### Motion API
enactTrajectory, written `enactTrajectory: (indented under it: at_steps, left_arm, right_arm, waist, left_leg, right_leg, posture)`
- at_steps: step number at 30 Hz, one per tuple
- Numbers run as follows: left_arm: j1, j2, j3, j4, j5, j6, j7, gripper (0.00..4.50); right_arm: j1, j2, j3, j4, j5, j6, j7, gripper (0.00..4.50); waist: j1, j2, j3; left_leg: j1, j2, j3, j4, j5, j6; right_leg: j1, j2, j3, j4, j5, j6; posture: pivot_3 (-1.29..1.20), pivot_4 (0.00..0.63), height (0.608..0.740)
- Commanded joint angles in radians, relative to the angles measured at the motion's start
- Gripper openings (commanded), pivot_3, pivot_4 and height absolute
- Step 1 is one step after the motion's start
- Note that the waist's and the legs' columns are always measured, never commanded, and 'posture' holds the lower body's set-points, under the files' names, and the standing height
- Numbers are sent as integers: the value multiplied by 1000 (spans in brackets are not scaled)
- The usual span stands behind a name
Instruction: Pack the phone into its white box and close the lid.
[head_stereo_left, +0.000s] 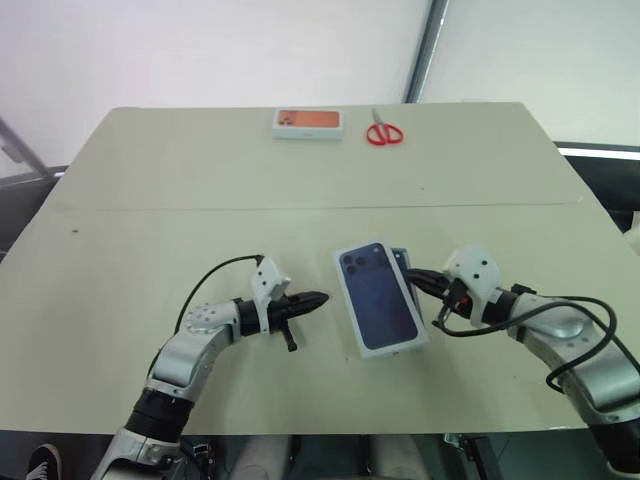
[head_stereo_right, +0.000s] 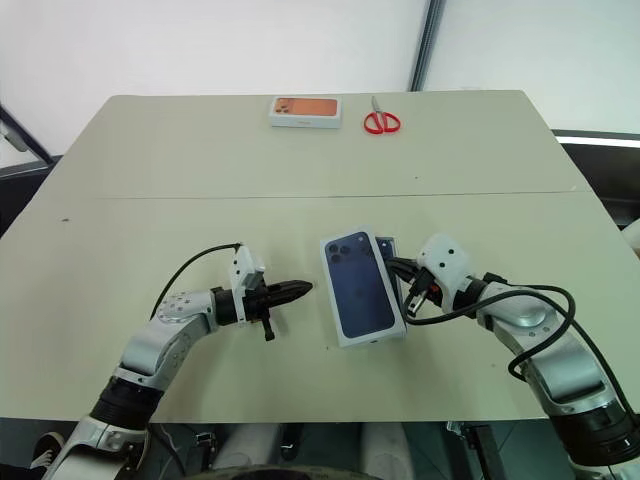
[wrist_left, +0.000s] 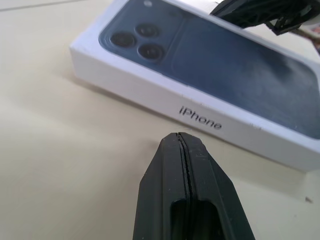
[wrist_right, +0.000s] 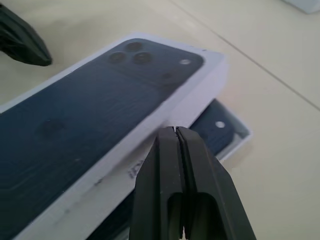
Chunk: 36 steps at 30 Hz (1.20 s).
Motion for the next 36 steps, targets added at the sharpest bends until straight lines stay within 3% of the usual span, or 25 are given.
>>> enactTrajectory:
  at_steps: [1, 20, 36]
  left_arm:
    - [-17, -39, -36, 4, 14, -13, 9, 0]
    - [-173, -197, -62, 165, 62, -40, 42, 0]
    - [-160, -195, -62, 165, 84, -70, 35, 0]
  right_arm:
    - [-1, 7, -4, -28, -47, -22, 15, 44]
    - [50, 37, -76, -16, -133, 4, 18, 44]
    - [66, 49, -62, 5, -216, -8, 35, 44]
  waist:
    - [4, 0, 0]
    - [3, 0, 0]
    - [2, 0, 0]
  left_leg:
    - [0, 0, 0, 0, 0, 0]
    - [2, -1, -2, 2, 0, 0]
    - [2, -1, -2, 2, 0, 0]
  right_leg:
    - [0, 0, 0, 0, 0, 0]
    - [4, 0, -2, 0, 0, 0]
    - [4, 0, -2, 0, 0, 0]
  posture:
    - [0, 150, 740]
    - [0, 150, 740]
    - [0, 150, 740]
